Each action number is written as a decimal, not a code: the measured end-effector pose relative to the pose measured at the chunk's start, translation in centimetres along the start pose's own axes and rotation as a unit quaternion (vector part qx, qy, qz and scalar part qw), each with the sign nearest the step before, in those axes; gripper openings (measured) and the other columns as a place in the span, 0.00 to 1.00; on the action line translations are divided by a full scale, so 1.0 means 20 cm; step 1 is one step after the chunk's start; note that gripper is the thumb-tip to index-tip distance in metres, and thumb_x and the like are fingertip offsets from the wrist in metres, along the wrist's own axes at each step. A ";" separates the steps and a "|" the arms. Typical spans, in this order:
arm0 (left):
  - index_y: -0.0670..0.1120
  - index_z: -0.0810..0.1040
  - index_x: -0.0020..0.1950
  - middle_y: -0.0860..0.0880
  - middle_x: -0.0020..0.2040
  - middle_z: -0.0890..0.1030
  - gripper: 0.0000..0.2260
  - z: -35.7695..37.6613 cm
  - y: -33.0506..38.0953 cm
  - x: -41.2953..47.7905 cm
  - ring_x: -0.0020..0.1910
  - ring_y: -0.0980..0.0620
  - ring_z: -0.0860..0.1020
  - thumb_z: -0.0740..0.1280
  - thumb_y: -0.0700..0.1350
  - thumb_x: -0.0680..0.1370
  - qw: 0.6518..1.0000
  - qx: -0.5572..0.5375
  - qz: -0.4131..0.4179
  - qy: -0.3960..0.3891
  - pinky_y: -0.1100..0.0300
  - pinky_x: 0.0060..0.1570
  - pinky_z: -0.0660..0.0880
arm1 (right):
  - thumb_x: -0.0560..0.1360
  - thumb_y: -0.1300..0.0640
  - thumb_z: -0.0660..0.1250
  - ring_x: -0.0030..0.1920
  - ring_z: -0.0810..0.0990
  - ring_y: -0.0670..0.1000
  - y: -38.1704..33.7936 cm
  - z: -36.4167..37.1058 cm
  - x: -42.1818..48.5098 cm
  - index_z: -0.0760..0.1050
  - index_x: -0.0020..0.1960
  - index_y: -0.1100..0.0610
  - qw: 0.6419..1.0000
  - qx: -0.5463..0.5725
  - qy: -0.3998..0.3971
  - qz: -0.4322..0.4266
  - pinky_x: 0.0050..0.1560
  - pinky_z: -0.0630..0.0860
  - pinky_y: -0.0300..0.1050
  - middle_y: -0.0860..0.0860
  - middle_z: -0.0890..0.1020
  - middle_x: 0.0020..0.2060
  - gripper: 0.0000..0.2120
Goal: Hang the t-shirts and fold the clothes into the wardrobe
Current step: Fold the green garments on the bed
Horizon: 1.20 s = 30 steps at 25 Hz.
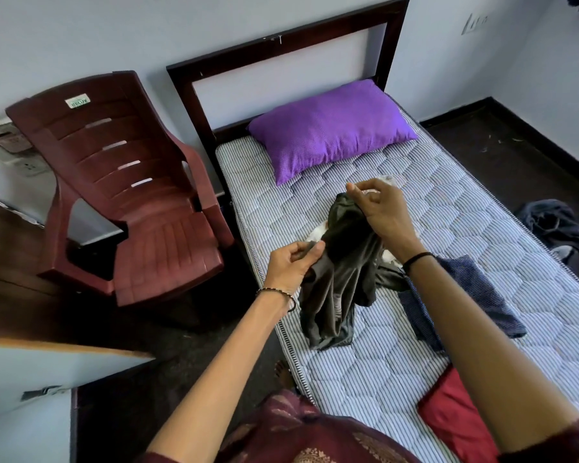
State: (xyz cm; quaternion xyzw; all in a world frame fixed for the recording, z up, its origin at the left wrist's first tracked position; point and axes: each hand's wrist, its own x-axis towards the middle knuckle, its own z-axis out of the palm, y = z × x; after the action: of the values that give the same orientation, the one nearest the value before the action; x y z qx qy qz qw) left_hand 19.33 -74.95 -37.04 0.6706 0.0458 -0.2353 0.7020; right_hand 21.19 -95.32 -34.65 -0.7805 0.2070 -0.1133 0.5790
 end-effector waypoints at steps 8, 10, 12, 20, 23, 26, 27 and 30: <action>0.38 0.79 0.48 0.44 0.39 0.84 0.04 0.09 0.05 -0.01 0.36 0.52 0.84 0.70 0.39 0.78 0.996 -0.055 -0.063 0.016 0.61 0.37 0.81 | 0.75 0.51 0.76 0.42 0.85 0.50 0.05 0.17 -0.27 0.80 0.58 0.57 0.987 0.091 -0.129 0.010 0.47 0.81 0.45 0.53 0.86 0.40 0.16; 0.38 0.78 0.47 0.42 0.39 0.84 0.03 0.07 0.04 -0.02 0.36 0.51 0.84 0.70 0.38 0.77 0.995 -0.064 -0.071 0.029 0.60 0.38 0.82 | 0.73 0.57 0.78 0.50 0.87 0.55 0.08 0.17 -0.30 0.79 0.60 0.62 0.968 0.174 -0.170 0.064 0.56 0.83 0.48 0.59 0.87 0.47 0.18; 0.39 0.78 0.46 0.42 0.40 0.84 0.02 0.06 0.03 -0.02 0.37 0.50 0.85 0.70 0.37 0.78 0.995 -0.066 -0.074 0.027 0.61 0.37 0.81 | 0.72 0.61 0.77 0.51 0.86 0.57 0.11 0.16 -0.31 0.80 0.59 0.66 0.945 0.238 -0.187 0.121 0.57 0.82 0.49 0.63 0.86 0.50 0.17; 0.38 0.79 0.50 0.41 0.44 0.85 0.05 0.05 0.07 -0.02 0.43 0.47 0.85 0.69 0.39 0.79 0.996 -0.055 -0.069 0.015 0.59 0.41 0.82 | 0.79 0.60 0.72 0.45 0.85 0.49 0.11 0.14 -0.31 0.82 0.52 0.62 0.971 0.182 -0.122 0.100 0.52 0.82 0.46 0.55 0.87 0.43 0.05; 0.39 0.78 0.48 0.39 0.44 0.84 0.05 0.06 0.12 0.00 0.43 0.44 0.85 0.69 0.40 0.79 0.994 -0.072 -0.081 0.033 0.56 0.42 0.83 | 0.79 0.55 0.73 0.47 0.86 0.46 0.06 0.14 -0.31 0.83 0.53 0.57 0.995 0.040 -0.090 0.013 0.52 0.82 0.43 0.51 0.88 0.43 0.06; 0.37 0.78 0.51 0.39 0.43 0.85 0.06 0.06 0.15 0.01 0.40 0.44 0.85 0.67 0.39 0.80 0.990 -0.095 -0.099 0.026 0.55 0.43 0.83 | 0.78 0.56 0.73 0.47 0.85 0.39 -0.01 0.13 -0.34 0.83 0.52 0.56 0.995 -0.025 -0.057 -0.074 0.51 0.79 0.33 0.45 0.87 0.43 0.04; 0.35 0.79 0.52 0.39 0.43 0.85 0.07 0.06 0.16 0.00 0.40 0.44 0.85 0.66 0.39 0.80 0.989 -0.104 -0.104 0.021 0.54 0.42 0.83 | 0.79 0.58 0.73 0.48 0.85 0.38 -0.02 0.12 -0.34 0.84 0.51 0.57 0.993 -0.034 -0.063 -0.098 0.51 0.79 0.32 0.44 0.87 0.44 0.04; 0.37 0.80 0.48 0.38 0.42 0.84 0.07 0.06 0.19 -0.01 0.38 0.44 0.85 0.64 0.39 0.80 0.982 -0.142 -0.123 0.016 0.53 0.43 0.83 | 0.79 0.62 0.71 0.50 0.84 0.38 -0.03 0.12 -0.38 0.83 0.52 0.60 0.980 -0.065 -0.096 -0.162 0.53 0.78 0.32 0.46 0.87 0.46 0.03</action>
State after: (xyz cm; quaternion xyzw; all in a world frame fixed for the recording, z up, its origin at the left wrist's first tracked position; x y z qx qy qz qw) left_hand 20.37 -76.12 -33.44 0.5567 0.1724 -0.3006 0.7550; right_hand 15.60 -89.70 -34.37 -0.8469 0.0282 -0.1162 0.5181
